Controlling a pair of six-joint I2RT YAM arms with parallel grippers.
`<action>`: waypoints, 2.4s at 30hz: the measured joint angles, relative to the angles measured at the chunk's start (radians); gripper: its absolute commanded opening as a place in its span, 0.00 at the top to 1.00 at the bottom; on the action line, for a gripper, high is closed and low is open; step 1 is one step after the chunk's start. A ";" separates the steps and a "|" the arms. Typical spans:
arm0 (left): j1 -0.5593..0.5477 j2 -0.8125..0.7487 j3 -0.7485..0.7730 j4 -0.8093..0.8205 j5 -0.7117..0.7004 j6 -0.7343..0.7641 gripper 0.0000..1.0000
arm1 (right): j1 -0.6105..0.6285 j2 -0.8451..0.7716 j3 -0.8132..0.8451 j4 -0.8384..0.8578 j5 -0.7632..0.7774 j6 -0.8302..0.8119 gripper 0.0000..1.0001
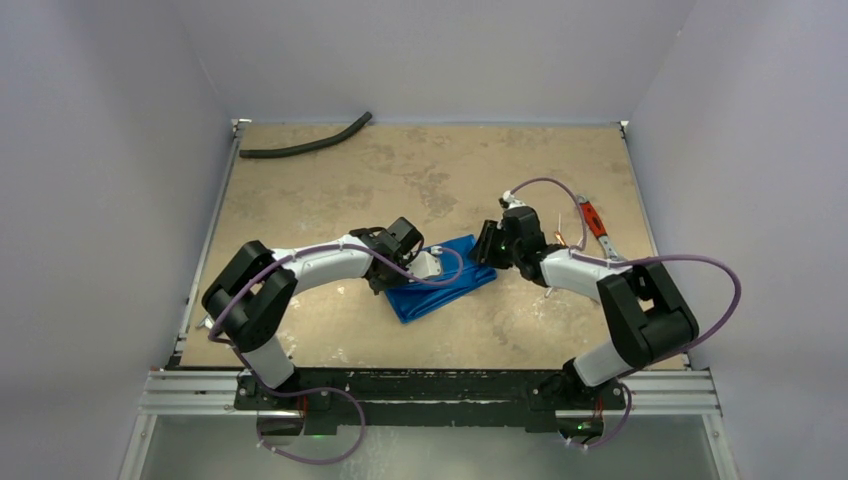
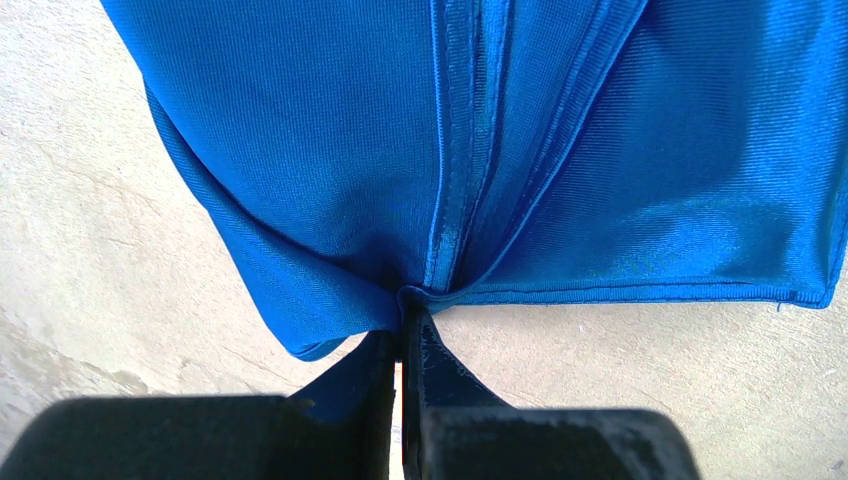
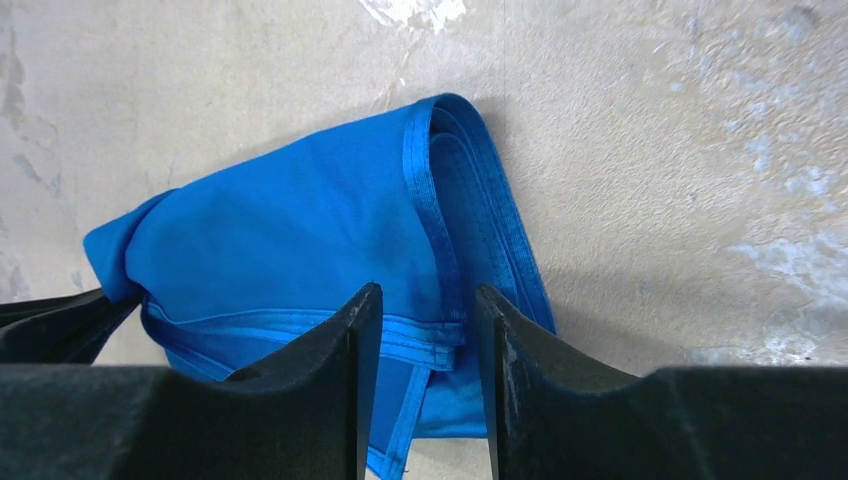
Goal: Fold the napkin into a case and place the utensils inside
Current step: Smooth out the 2/3-rectangle-folded napkin at the center of the board.
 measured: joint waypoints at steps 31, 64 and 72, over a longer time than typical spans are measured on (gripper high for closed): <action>0.000 -0.015 -0.009 0.005 -0.019 0.002 1.00 | -0.021 -0.177 -0.125 0.030 -0.053 0.011 1.00; 0.000 -0.061 -0.010 -0.006 -0.023 -0.003 0.83 | 0.008 0.117 0.052 0.145 -0.209 0.076 1.00; 0.000 -0.161 0.002 -0.011 -0.018 -0.023 0.71 | 0.018 0.120 -0.010 0.206 -0.180 0.100 1.00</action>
